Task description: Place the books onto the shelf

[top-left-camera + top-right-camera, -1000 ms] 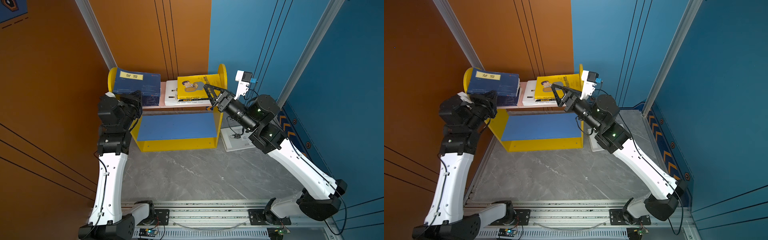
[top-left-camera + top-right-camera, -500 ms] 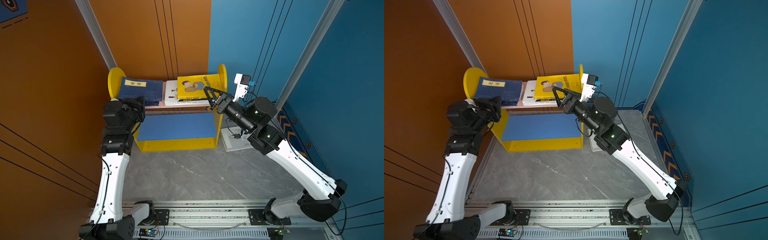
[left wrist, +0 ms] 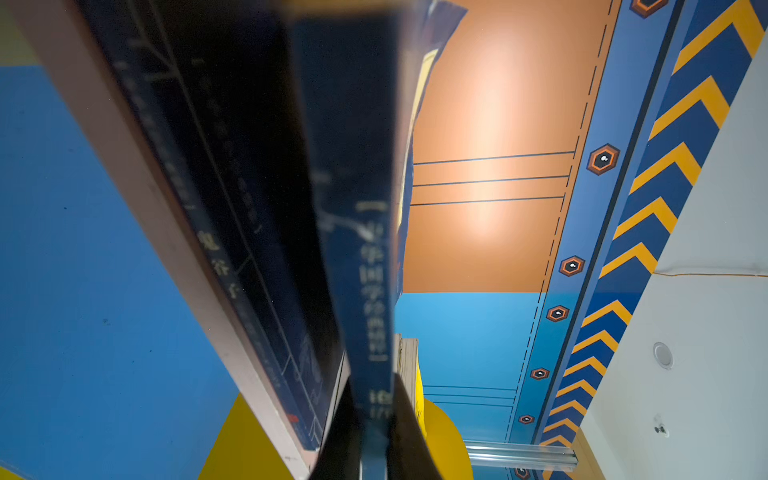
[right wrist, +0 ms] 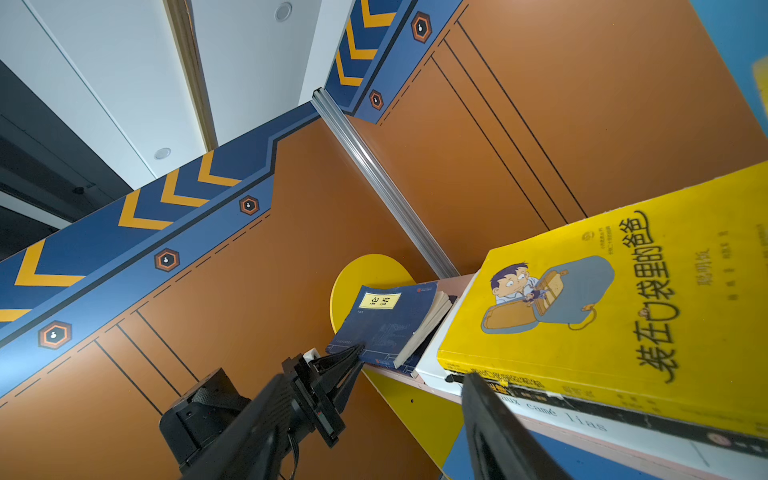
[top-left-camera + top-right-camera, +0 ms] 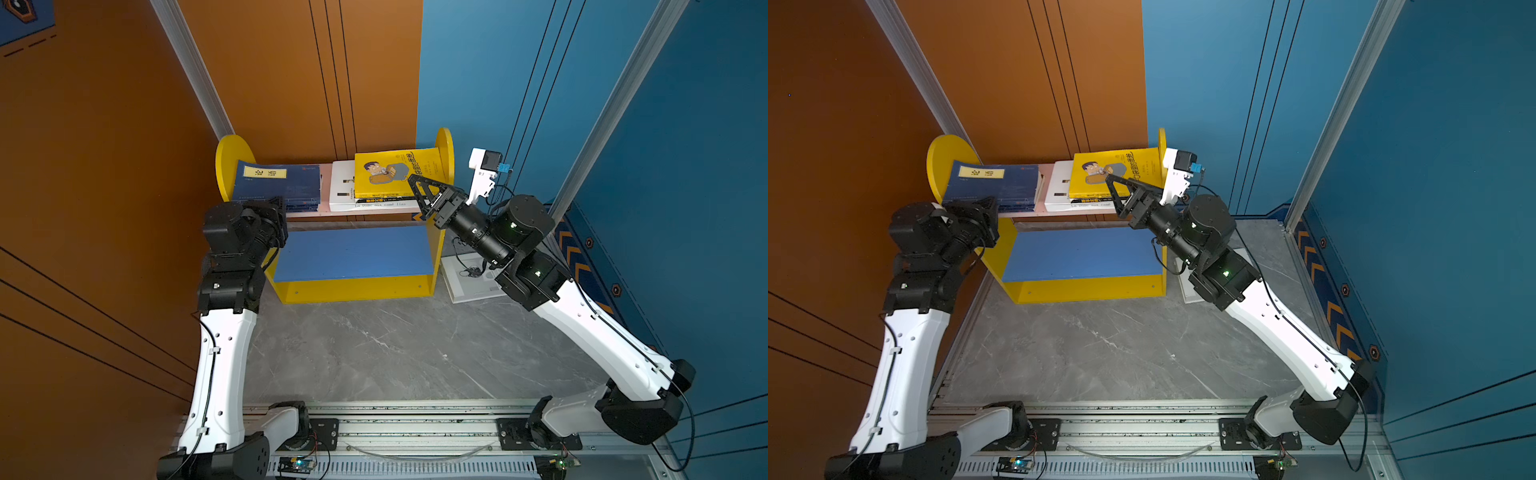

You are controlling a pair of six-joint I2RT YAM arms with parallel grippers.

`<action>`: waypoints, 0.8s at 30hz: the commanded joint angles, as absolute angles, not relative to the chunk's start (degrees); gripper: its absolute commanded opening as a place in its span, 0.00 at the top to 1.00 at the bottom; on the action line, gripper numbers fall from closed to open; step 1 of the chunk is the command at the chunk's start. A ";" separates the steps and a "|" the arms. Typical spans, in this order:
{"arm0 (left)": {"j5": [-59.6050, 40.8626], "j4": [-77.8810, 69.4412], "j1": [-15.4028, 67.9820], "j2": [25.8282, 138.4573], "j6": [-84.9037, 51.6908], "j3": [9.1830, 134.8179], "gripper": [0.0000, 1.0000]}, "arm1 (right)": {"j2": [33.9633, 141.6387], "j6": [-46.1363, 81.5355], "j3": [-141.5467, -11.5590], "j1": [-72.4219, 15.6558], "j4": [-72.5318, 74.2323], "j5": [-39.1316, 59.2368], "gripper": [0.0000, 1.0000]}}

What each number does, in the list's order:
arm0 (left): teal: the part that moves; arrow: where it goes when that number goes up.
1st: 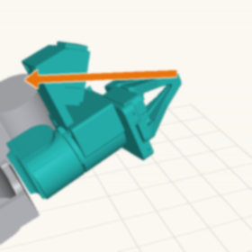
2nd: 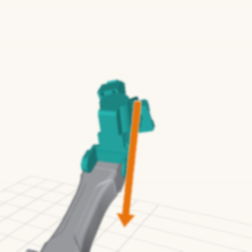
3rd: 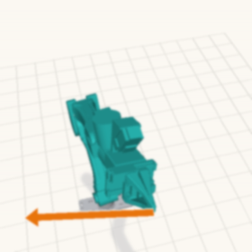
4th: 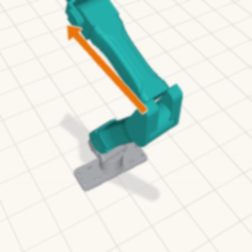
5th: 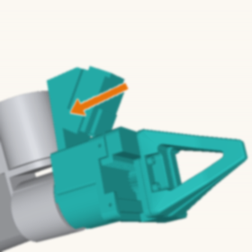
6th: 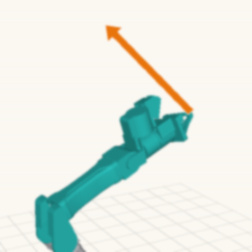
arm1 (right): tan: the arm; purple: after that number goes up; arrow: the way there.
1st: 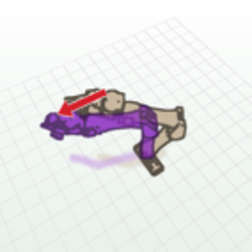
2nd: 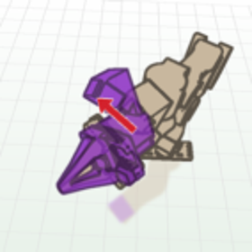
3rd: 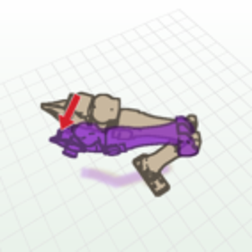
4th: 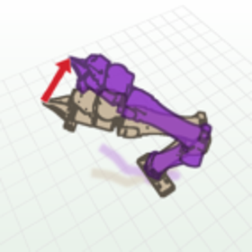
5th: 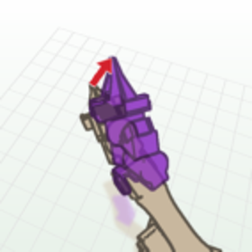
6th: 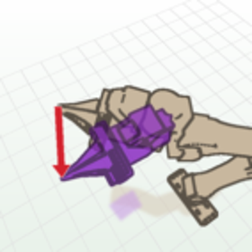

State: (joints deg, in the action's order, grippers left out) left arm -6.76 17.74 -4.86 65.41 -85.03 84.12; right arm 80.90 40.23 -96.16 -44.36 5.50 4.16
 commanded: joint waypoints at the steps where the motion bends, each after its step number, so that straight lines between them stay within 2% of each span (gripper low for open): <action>1: -4.33 17.54 -5.03 65.43 -84.71 86.28 1.00 | 79.20 39.00 -95.71 -44.09 5.02 2.95 0.33; 6: -4.68 17.72 -5.09 66.48 -84.28 86.94 0.98 | 78.94 39.02 -95.25 -43.90 5.01 2.77 0.33; 8: -5.04 18.06 -5.05 67.01 -84.16 87.36 0.91 | 78.90 39.02 -95.15 -43.84 5.01 2.71 0.33; 13: -5.24 19.73 -5.05 67.20 -84.87 87.98 0.64 | 78.27 39.12 -94.00 -43.53 5.56 1.99 0.33; 20: -4.68 25.58 -5.60 67.31 -83.16 92.14 0.42 | 76.71 40.13 -90.74 -42.63 7.99 0.36 0.33; 24: -5.74 27.90 -6.67 67.41 -83.13 93.08 0.35 | 75.87 40.18 -89.32 -42.44 8.69 -0.53 0.33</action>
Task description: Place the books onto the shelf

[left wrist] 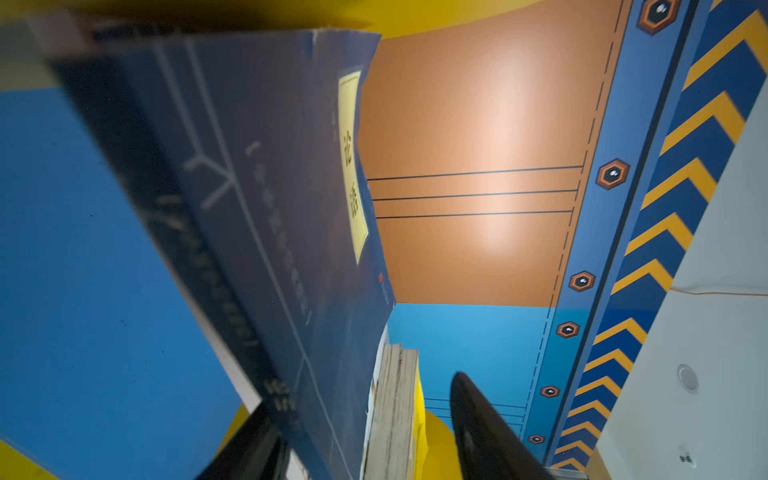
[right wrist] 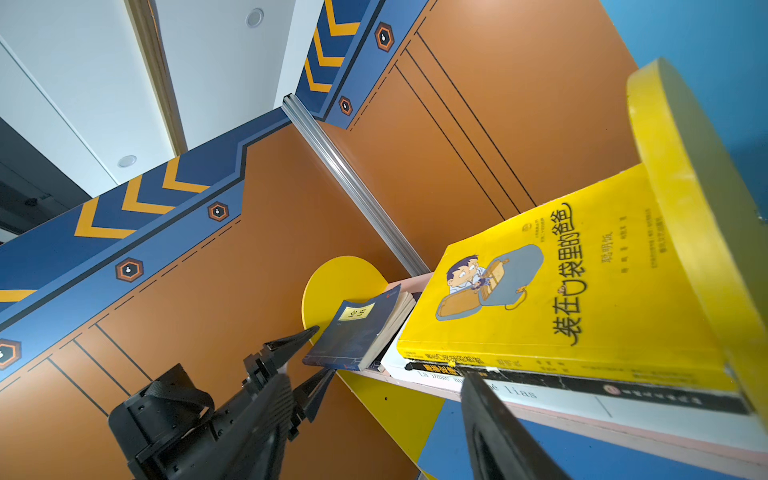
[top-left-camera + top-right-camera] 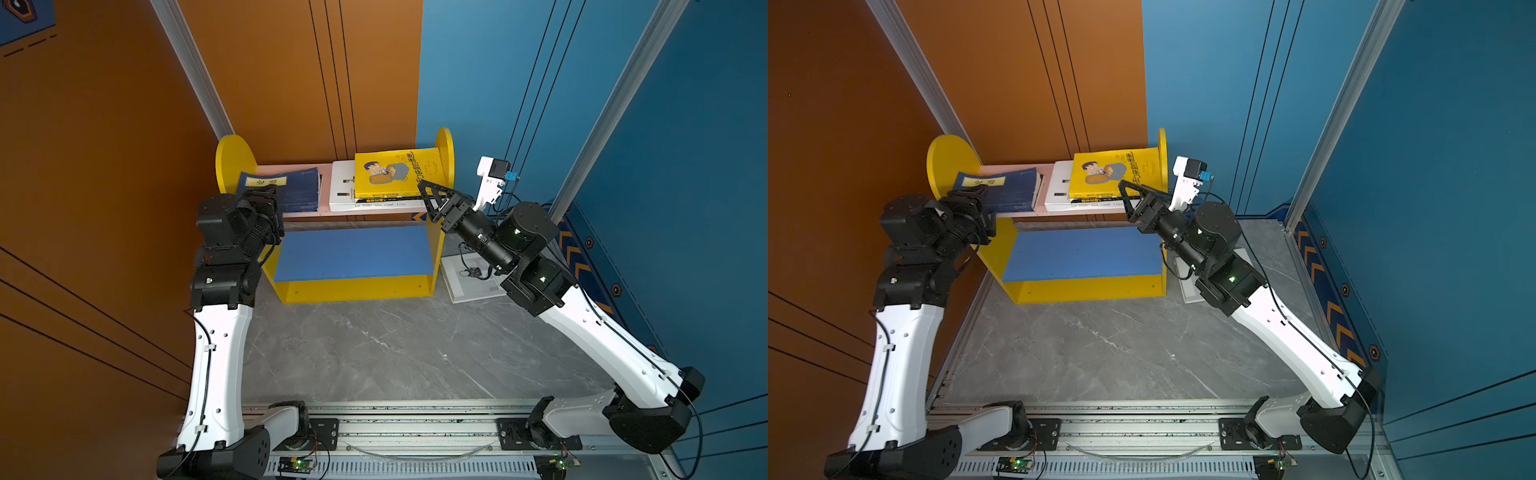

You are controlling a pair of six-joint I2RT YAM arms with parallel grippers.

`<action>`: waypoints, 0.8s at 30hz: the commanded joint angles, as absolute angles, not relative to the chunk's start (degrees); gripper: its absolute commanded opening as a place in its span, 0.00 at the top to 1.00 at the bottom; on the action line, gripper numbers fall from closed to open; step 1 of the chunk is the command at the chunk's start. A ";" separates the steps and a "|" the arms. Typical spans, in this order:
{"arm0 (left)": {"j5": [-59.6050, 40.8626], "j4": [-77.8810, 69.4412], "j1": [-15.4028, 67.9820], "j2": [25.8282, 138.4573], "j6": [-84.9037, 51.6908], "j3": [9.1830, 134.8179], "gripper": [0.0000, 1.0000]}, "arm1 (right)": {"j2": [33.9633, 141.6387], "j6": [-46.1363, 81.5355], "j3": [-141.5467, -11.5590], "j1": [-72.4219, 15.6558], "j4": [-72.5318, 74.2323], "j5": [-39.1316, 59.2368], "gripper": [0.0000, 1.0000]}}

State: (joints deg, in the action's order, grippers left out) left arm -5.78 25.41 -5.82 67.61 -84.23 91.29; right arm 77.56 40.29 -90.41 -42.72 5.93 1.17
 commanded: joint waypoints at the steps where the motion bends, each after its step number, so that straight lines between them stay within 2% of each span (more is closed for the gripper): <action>1: -6.03 28.21 -6.99 67.38 -83.14 93.08 0.35 | 75.49 40.23 -88.79 -42.45 8.95 -1.06 0.33; 9: -9.73 29.10 -8.64 68.55 -84.03 93.22 0.30 | 73.35 40.15 -86.23 -42.11 9.23 -3.55 0.33; 17: -8.24 33.00 -8.62 67.27 -82.30 93.87 0.28 | 72.88 40.22 -85.52 -41.90 8.61 -3.91 0.33; 24: -7.79 34.80 -8.11 66.50 -81.36 94.14 0.31 | 72.43 40.69 -84.73 -40.91 8.61 -3.67 0.33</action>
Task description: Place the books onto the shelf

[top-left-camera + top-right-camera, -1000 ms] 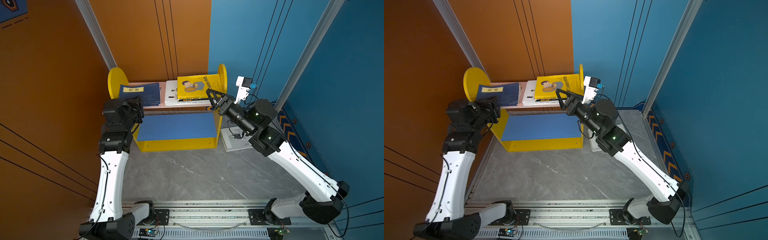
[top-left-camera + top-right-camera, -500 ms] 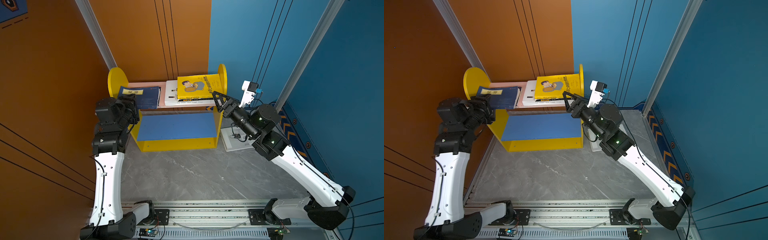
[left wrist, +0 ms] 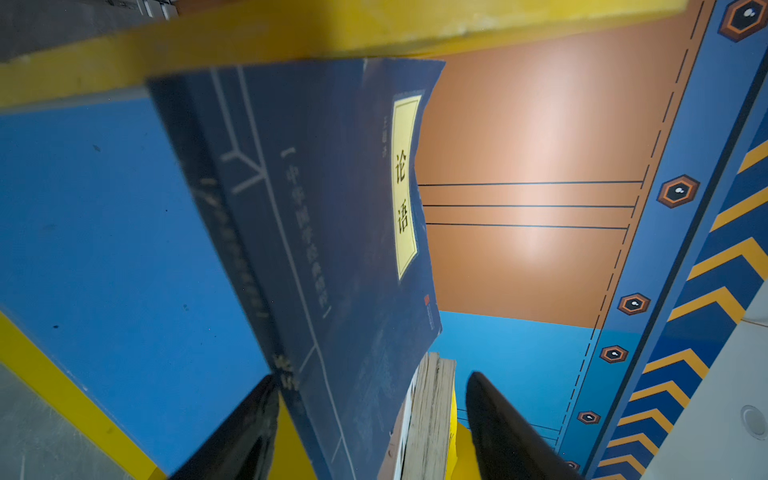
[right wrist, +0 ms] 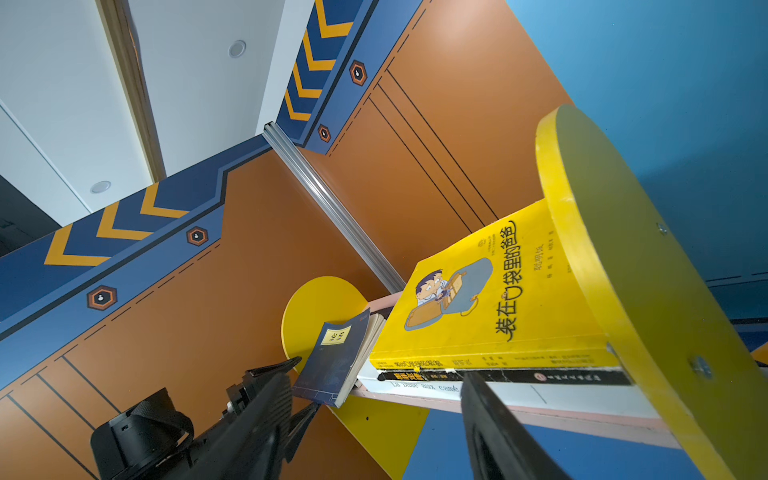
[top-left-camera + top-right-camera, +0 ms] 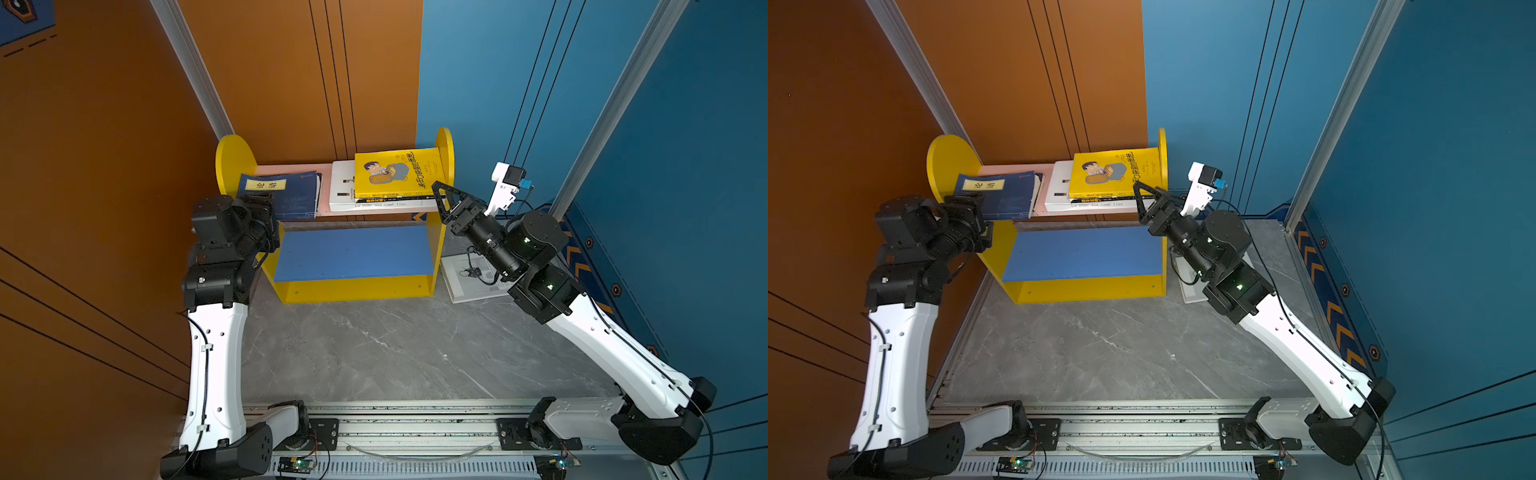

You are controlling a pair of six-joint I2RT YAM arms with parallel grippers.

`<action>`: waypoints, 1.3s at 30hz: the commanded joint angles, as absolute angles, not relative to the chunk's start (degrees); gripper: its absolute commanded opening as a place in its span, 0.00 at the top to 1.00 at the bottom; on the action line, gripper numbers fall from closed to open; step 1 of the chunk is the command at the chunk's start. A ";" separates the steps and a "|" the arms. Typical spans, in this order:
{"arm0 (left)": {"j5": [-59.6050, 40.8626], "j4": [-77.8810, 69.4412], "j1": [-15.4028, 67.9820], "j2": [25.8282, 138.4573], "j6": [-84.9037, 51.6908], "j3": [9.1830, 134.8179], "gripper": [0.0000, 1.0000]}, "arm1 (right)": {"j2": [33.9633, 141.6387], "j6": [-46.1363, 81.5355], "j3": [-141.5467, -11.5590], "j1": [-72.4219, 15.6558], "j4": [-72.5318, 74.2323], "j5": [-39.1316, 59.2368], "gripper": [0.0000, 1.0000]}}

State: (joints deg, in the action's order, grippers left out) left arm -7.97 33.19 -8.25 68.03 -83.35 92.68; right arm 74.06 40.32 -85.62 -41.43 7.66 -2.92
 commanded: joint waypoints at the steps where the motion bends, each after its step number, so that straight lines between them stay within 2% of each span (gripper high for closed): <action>1: -7.57 34.80 -7.90 66.21 -81.16 94.05 0.31 | 72.34 40.78 -84.60 -40.80 8.73 -3.64 0.33; 22: -8.08 34.45 -7.66 68.29 -77.29 97.29 0.34 | 72.45 43.12 -83.27 -37.38 8.62 -2.98 0.33; 39: -6.77 35.31 -7.64 64.68 -77.24 95.01 0.31 | 72.45 43.42 -83.26 -37.26 8.44 -2.92 0.33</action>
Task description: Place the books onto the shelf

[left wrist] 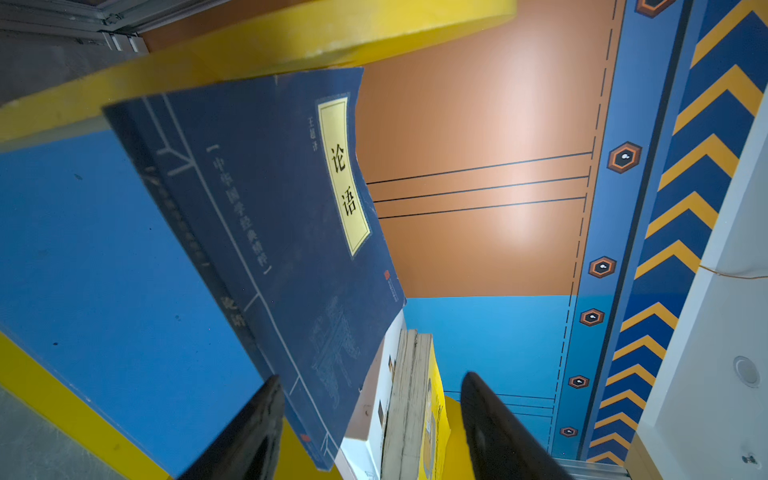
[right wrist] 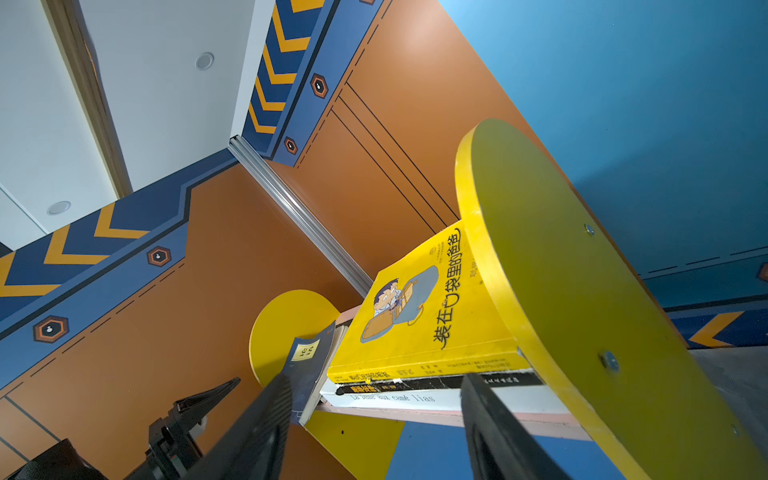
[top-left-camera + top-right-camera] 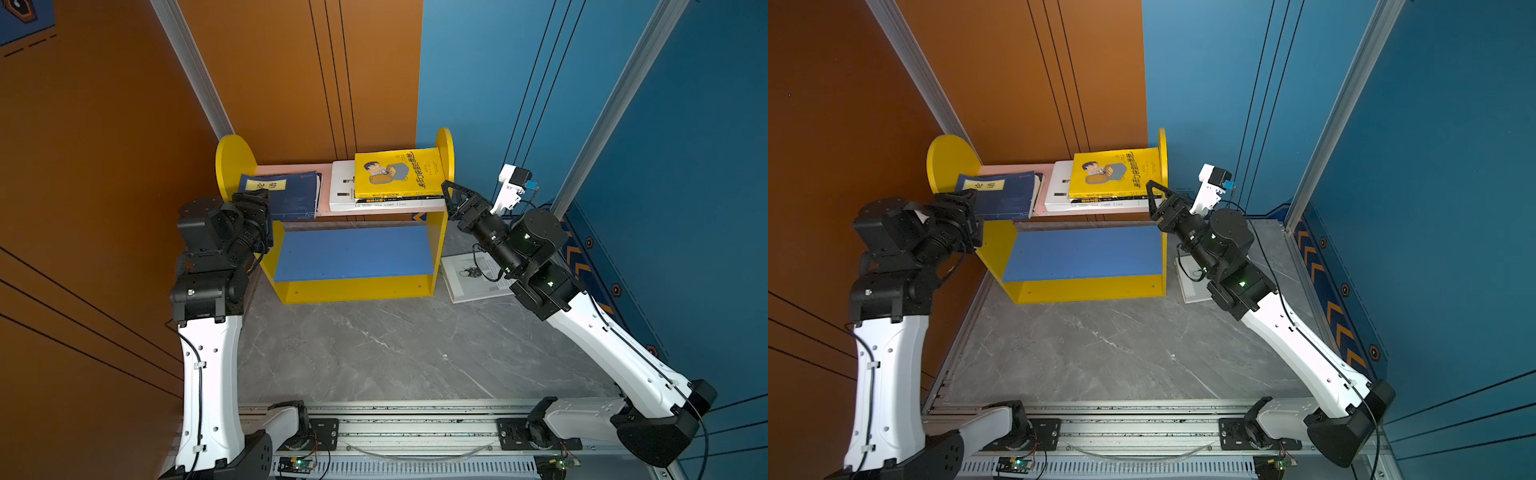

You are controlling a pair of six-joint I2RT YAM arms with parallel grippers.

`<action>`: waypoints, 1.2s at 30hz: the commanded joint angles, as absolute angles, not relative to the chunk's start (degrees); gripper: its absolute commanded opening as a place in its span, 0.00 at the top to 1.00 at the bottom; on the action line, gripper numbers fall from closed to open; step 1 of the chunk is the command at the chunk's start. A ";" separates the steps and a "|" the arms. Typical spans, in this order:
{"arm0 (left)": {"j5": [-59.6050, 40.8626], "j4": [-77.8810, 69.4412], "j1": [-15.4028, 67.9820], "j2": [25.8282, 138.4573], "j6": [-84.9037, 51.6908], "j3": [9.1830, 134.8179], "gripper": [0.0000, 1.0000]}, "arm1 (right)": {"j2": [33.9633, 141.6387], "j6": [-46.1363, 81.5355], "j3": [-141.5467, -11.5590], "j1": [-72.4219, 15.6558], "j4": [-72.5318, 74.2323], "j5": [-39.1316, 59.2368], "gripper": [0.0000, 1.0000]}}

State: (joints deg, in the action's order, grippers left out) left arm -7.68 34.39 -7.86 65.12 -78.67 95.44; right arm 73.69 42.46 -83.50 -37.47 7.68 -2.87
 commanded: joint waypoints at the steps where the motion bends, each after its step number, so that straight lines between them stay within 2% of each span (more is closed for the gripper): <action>1: -6.90 35.38 -7.58 64.77 -77.38 94.93 0.31 | 72.52 43.42 -83.19 -37.21 8.35 -2.99 0.33; 19: -5.07 35.66 -7.44 62.67 -76.11 91.14 0.28 | 72.91 43.98 -83.24 -35.96 8.37 -2.62 0.33; 36: -4.73 33.79 -7.34 67.17 -73.40 95.08 0.30 | 73.79 45.31 -82.97 -34.01 8.52 -1.64 0.33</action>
